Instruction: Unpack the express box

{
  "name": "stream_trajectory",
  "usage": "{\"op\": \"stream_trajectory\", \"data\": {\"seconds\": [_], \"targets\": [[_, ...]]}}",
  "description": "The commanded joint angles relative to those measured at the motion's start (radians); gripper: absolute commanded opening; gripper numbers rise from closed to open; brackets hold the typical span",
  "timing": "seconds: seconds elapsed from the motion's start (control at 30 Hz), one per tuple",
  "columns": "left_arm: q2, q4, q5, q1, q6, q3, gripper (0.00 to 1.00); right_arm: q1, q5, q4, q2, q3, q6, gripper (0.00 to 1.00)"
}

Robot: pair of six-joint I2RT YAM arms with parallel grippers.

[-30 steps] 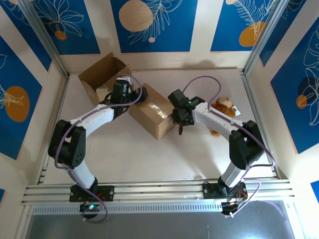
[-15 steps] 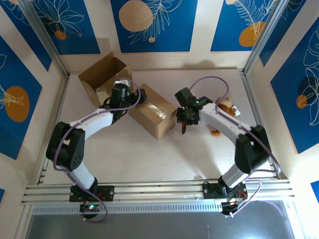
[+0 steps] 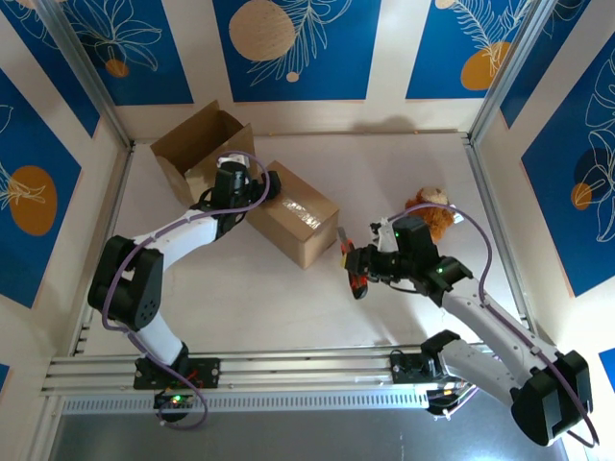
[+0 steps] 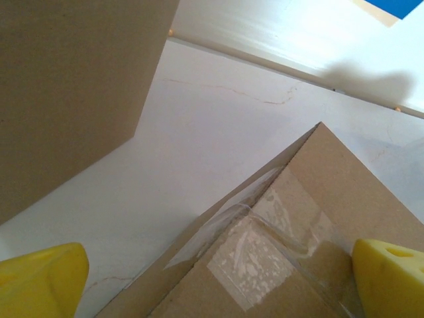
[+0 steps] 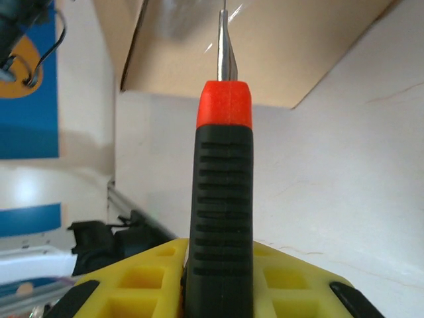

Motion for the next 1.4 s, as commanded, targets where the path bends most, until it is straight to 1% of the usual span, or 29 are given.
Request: {"op": "stream_trajectory", "data": {"seconds": [0.0,0.1,0.2,0.37,0.63,1.13,1.37], "targets": [[0.033,-0.250,-0.101,0.013,-0.017,-0.037,1.00,0.014,-0.135,0.209,-0.004,-0.024,0.059,0.00],[0.026,-0.263,-0.111,0.013,-0.042,-0.053,1.00,0.027,-0.129,0.213,0.023,-0.014,0.046,0.00],[0.015,-0.272,-0.122,0.013,-0.057,-0.068,1.00,0.026,-0.094,0.214,0.031,-0.007,0.045,0.00],[0.003,-0.278,-0.126,0.013,-0.063,-0.078,1.00,0.025,-0.040,0.239,0.047,0.003,0.068,0.00],[0.008,-0.280,-0.124,0.013,-0.066,-0.074,1.00,0.024,0.004,0.241,0.075,0.003,0.107,0.00],[0.009,-0.274,-0.122,0.013,-0.069,-0.075,1.00,0.027,-0.006,0.290,0.133,0.022,0.119,0.00],[0.013,-0.271,-0.117,0.013,-0.071,-0.075,1.00,0.032,-0.001,0.290,0.125,0.038,0.117,0.00]]}}
